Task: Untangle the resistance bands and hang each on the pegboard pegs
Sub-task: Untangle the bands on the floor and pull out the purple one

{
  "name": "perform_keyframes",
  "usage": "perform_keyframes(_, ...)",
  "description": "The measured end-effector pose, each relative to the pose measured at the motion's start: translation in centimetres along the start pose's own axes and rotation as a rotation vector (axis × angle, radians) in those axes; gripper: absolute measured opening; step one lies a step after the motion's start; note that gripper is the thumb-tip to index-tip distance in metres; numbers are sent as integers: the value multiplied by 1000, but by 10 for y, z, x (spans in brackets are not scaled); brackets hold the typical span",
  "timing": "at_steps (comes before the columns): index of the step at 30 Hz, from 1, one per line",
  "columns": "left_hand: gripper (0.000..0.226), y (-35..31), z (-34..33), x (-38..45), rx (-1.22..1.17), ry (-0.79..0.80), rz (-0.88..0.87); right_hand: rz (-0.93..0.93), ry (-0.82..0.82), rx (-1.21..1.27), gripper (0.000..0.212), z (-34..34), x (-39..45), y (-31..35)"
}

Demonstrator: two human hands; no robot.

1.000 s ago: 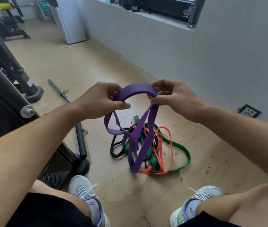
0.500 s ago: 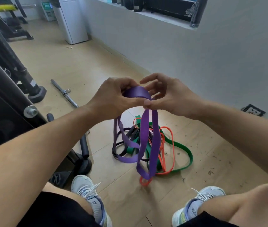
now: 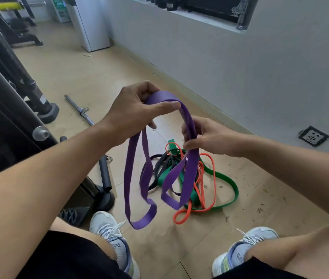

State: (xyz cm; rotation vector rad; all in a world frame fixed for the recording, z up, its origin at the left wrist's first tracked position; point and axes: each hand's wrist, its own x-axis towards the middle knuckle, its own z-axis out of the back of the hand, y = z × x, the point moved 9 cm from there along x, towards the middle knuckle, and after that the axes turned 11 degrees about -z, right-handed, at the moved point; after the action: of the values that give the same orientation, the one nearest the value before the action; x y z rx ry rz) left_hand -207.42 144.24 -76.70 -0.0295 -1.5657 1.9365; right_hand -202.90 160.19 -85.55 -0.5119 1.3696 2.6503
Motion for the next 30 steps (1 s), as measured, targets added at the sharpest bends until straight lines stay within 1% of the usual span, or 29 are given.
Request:
perform_keyframes(3,40,3,-3,-3,-58,57,46,1,12,58,27,3,1,-5)
perform_keyframes(5,42,4,-4,-4,-4,89,63,-3,30,28,29,0,3,-11)
perform_keyframes(7,43,4,-2,-3,115,100,55,-15,16,5,31,-1,6,-16)
perform_keyframes(9,56,2,1,-1,229,102,31,-21,-10,-32,31,1,7,-18)
perform_keyframes(11,70,2,3,0,244,109,25,-21,-54,-107,31,6,9,-19)
perform_keyframes(12,72,3,3,0,228,114,27,-28,-67,-135,30,7,11,-21)
perform_keyframes(16,69,5,1,-1,103,107,49,-62,-66,-138,31,3,13,-24)
perform_keyframes(20,70,-2,-8,-2,-13,126,51,-45,-73,-129,45,-10,13,-18)
perform_keyframes(23,65,-9,-18,-3,-75,154,24,-21,-38,-190,55,-30,17,-14)
perform_keyframes(26,61,-14,-24,-5,-103,173,2,5,32,-176,53,-51,20,-8)
perform_keyframes(30,59,-16,-23,-5,-184,134,-8,57,92,-123,51,-70,15,6)
